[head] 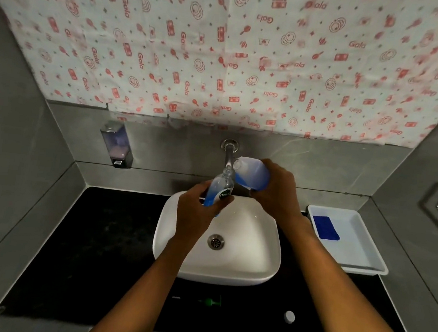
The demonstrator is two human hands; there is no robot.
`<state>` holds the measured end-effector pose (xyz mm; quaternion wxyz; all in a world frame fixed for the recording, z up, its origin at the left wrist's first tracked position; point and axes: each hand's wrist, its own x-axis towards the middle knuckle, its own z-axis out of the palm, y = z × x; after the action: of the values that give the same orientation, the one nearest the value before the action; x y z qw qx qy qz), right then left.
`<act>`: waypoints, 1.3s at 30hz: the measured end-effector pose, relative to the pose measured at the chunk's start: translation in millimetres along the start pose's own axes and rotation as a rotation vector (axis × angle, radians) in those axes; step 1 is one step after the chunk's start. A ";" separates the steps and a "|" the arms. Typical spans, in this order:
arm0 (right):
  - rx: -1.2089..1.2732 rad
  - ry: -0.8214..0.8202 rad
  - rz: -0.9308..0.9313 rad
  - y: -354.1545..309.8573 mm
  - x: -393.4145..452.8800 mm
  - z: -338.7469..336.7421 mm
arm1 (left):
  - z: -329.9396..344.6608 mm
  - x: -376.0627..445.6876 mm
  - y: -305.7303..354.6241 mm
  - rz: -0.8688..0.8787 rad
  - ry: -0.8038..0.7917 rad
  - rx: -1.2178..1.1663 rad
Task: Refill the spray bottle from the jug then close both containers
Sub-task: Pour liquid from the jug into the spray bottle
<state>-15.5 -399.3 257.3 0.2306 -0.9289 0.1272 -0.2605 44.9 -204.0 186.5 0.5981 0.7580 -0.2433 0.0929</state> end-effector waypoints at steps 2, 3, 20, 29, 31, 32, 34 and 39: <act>-0.004 -0.004 -0.004 -1.4 0.7 2.0 | 0.9 1.0 -2.0 -0.003 -0.001 0.020; -0.010 -0.006 -0.006 -2.4 1.3 2.9 | 1.4 1.0 -2.7 -0.005 -0.001 0.028; -0.087 -0.013 -0.031 -17.4 19.2 -2.1 | 4.0 11.0 -7.5 0.020 0.016 -0.020; -0.107 -0.011 -0.037 -18.3 24.6 -3.2 | 3.0 16.9 -9.0 0.048 0.025 -0.009; -0.106 -0.004 -0.041 -19.0 25.9 -3.2 | 3.8 17.9 -10.4 0.044 0.027 -0.017; -0.105 -0.001 -0.044 -19.3 26.4 -3.2 | 4.4 18.5 -11.2 0.039 0.028 -0.020; -0.107 0.002 -0.048 -19.1 27.8 -3.3 | 5.4 20.2 -12.4 0.034 0.034 -0.019; -0.116 0.015 -0.051 -18.8 32.3 -2.8 | 6.8 24.1 -11.6 0.047 0.054 0.003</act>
<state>12.1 -395.6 282.5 0.1690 -0.9416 0.1202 -0.2654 70.3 -214.8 185.1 0.6011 0.7500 -0.2445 0.1277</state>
